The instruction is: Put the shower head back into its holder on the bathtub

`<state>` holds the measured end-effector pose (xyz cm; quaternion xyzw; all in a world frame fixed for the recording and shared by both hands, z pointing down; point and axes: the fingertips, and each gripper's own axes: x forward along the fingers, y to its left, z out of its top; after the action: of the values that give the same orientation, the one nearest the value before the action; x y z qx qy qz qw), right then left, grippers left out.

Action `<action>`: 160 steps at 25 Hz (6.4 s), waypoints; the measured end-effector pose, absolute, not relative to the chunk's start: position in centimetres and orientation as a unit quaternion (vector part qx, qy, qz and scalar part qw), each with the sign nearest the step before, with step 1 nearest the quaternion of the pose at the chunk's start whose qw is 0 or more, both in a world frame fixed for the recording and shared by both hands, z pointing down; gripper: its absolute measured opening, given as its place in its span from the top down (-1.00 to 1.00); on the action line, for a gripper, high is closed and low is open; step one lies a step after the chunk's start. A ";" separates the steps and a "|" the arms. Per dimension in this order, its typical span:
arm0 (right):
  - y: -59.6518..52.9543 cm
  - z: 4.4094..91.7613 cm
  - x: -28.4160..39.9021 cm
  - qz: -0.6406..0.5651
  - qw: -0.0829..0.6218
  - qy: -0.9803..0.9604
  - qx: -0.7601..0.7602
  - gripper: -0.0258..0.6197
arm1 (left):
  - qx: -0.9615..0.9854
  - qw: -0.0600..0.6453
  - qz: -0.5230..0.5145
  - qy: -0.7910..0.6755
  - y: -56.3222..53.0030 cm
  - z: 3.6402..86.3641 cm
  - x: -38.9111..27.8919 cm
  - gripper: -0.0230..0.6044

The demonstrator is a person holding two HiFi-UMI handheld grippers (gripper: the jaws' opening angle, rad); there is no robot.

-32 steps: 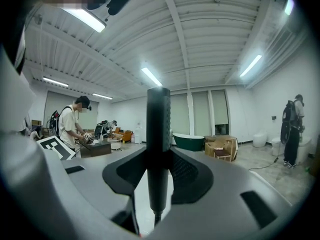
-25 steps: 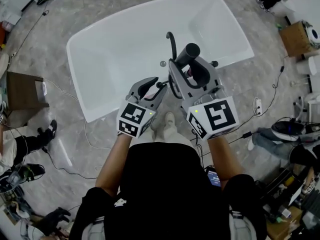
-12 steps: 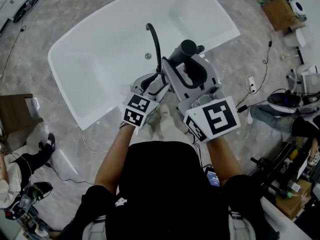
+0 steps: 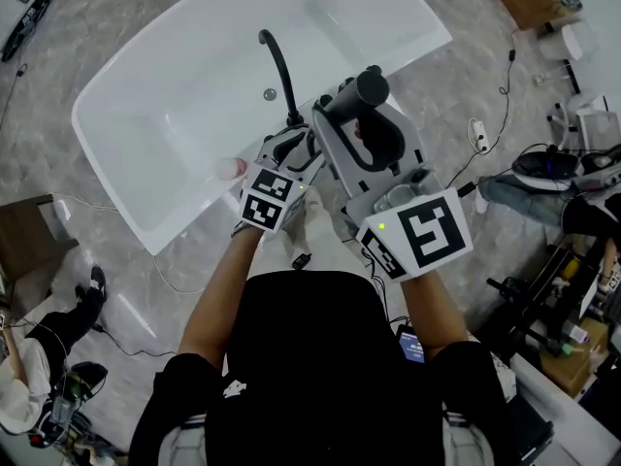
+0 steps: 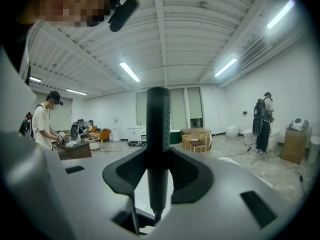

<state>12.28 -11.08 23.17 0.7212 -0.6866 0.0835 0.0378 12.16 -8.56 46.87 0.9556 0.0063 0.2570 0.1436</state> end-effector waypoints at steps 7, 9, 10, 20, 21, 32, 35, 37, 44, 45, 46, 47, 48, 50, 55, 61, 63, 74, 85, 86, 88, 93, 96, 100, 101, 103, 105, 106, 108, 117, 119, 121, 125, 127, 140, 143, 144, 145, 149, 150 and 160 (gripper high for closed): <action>-8.6 23.4 14.0 0.089 0.035 -0.671 0.735 0.49 | 0.955 0.128 0.267 0.017 -6.4 47.9 13.6 0.48; -8.1 23.6 14.2 0.091 0.035 -0.669 0.737 0.49 | 0.956 0.129 0.264 0.023 -5.9 48.0 13.8 0.52; -7.9 23.7 14.2 0.091 0.035 -0.668 0.738 0.49 | 0.956 0.130 0.262 0.028 -5.6 48.0 13.9 0.52; -7.2 24.1 16.2 0.099 0.032 -0.656 0.748 0.49 | 0.956 0.119 0.265 0.041 -5.1 48.5 15.6 0.69; -7.3 24.2 16.4 0.099 0.032 -0.655 0.749 0.49 | 0.956 0.118 0.266 0.043 -5.1 48.6 15.7 0.69; -7.1 24.2 17.7 0.113 0.020 -0.652 0.749 0.48 | 0.956 0.117 0.267 0.030 -6.5 48.1 15.1 0.70; -7.1 24.1 17.8 0.117 0.014 -0.656 0.746 0.48 | 0.957 0.110 0.268 0.011 -7.7 47.8 14.5 0.70; -7.4 24.0 17.9 0.118 0.010 -0.661 0.741 0.48 | 0.957 0.107 0.269 -0.001 -8.7 47.4 14.3 0.70; -9.3 24.4 17.5 0.123 -0.002 -0.685 0.718 0.47 | 0.955 0.097 0.274 -0.049 -12.2 47.0 12.2 0.70; -9.6 24.4 17.2 0.124 -0.003 -0.689 0.714 0.47 | 0.955 0.095 0.275 -0.056 -12.5 46.9 11.6 0.70; -9.9 24.3 16.8 0.124 -0.005 -0.693 0.711 0.47 | 0.955 0.093 0.276 -0.062 -12.9 46.7 11.1 0.70; -10.1 24.2 16.4 0.125 -0.007 -0.696 0.707 0.47 | 0.954 0.092 0.276 -0.068 -13.2 46.6 10.5 0.70; -10.3 24.1 16.1 0.125 -0.009 -0.700 0.703 0.47 | 0.954 0.090 0.276 -0.075 -13.5 46.4 9.9 0.70; -10.7 23.9 15.6 0.126 -0.013 -0.707 0.696 0.47 | 0.953 0.088 0.276 -0.088 -14.0 45.9 9.1 0.70; -12.4 23.5 14.9 0.131 -0.028 -0.725 0.676 0.47 | 0.950 0.077 0.278 -0.121 -16.2 44.9 7.3 0.70; -13.7 22.7 13.8 0.131 -0.040 -0.745 0.652 0.46 | 0.945 0.068 0.272 -0.168 -18.5 43.0 4.8 0.70; -13.8 22.5 13.4 0.132 -0.044 -0.750 0.647 0.46 | 0.944 0.064 0.270 -0.180 -18.9 42.4 3.9 0.70; -12.7 20.8 12.5 0.124 -0.071 -0.766 0.627 0.46 | 0.940 0.033 0.244 -0.235 -19.6 37.8 1.0 0.69; -12.5 19.7 12.1 0.108 -0.072 -0.773 0.621 0.46 | 0.942 0.025 0.234 -0.240 -19.3 36.5 1.4 0.69; -12.6 19.7 12.1 0.107 -0.070 -0.774 0.621 0.46 | 0.942 0.031 0.234 -0.238 -19.2 36.8 1.6 0.69; -13.0 19.8 12.3 0.109 -0.067 -0.774 0.620 0.46 | 0.942 0.038 0.237 -0.233 -19.0 37.4 2.0 0.69; -13.8 20.2 12.3 0.115 -0.061 -0.776 0.617 0.47 | 0.943 0.051 0.245 -0.221 -18.6 39.0 2.8 0.69; -14.1 20.9 12.2 0.119 -0.055 -0.778 0.614 0.47 | 0.942 0.061 0.252 -0.216 -18.1 40.4 3.3 0.69; -13.8 22.2 12.1 0.124 -0.044 -0.783 0.607 0.48 | 0.940 0.079 0.255 -0.214 -16.7 42.5 4.1 0.69; -13.9 22.5 12.2 0.125 -0.040 -0.785 0.606 0.48 | 0.939 0.085 0.255 -0.214 -16.4 43.0 4.3 0.69; -14.1 23.2 12.2 0.128 -0.034 -0.787 0.602 0.48 | 0.938 0.095 0.255 -0.215 -16.0 44.0 4.7 0.69; -14.5 24.0 12.2 0.132 -0.028 -0.789 0.599 0.48 | 0.937 0.103 0.256 -0.214 -15.9 44.9 5.0 0.69; -14.7 24.3 12.2 0.134 -0.026 -0.790 0.598 0.48 | 0.937 0.105 0.256 -0.215 -16.0 45.4 5.1 0.69; -15.0 25.2 12.1 0.139 -0.021 -0.792 0.594 0.48 | 0.935 0.112 0.257 -0.218 -15.9 46.4 5.2 0.69; -15.7 29.5 12.2 0.156 0.007 -0.803 0.575 0.48 | 0.925 0.153 0.258 -0.233 -15.1 51.4 6.4 0.69; -15.8 30.5 12.4 0.159 0.012 -0.804 0.573 0.48 | 0.924 0.164 0.255 -0.234 -15.0 52.4 6.8 0.69; -15.8 31.5 12.6 0.165 0.016 -0.805 0.569 0.48 | 0.921 0.173 0.254 -0.238 -14.8 53.5 7.1 0.69; -16.0 33.5 12.5 0.175 0.020 -0.808 0.562 0.49 | 0.914 0.188 0.264 -0.244 -14.6 56.0 7.3 0.69; -16.1 34.3 12.3 0.179 0.024 -0.810 0.558 0.49 | 0.910 0.194 0.271 -0.245 -14.5 57.2 7.2 0.69; -17.7 39.6 12.1 0.185 0.054 -0.805 0.561 0.49 | 0.901 0.222 0.292 -0.233 -14.6 62.9 6.4 0.55; -17.9 40.7 12.1 0.186 0.063 -0.804 0.561 0.49 | 0.899 0.224 0.290 -0.241 -14.4 63.1 6.0 0.60; -18.0 41.1 12.1 0.187 0.066 -0.804 0.560 0.49 | 0.898 0.224 0.289 -0.244 -14.3 63.1 5.9 0.65; -18.1 41.5 12.1 0.188 0.070 -0.805 0.559 0.49 | 0.898 0.224 0.288 -0.247 -14.4 63.1 5.8 0.70; -18.9 43.6 11.8 0.187 0.085 -0.807 0.554 0.49 | 0.897 0.223 0.282 -0.258 -14.9 63.5 5.2 0.81; -19.0 44.3 11.7 0.187 0.088 -0.807 0.553 0.49 | 0.897 0.223 0.280 -0.260 -14.9 63.7 5.1 0.83; -20.1 49.7 11.1 0.182 0.120 -0.809 0.546 0.49 | 0.895 0.228 0.271 -0.270 -14.4 64.7 3.9 0.88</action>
<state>11.15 -20.11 49.69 0.5456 -0.8092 0.1820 0.1200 3.90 -14.35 64.70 0.8955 -0.2697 0.2711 0.2278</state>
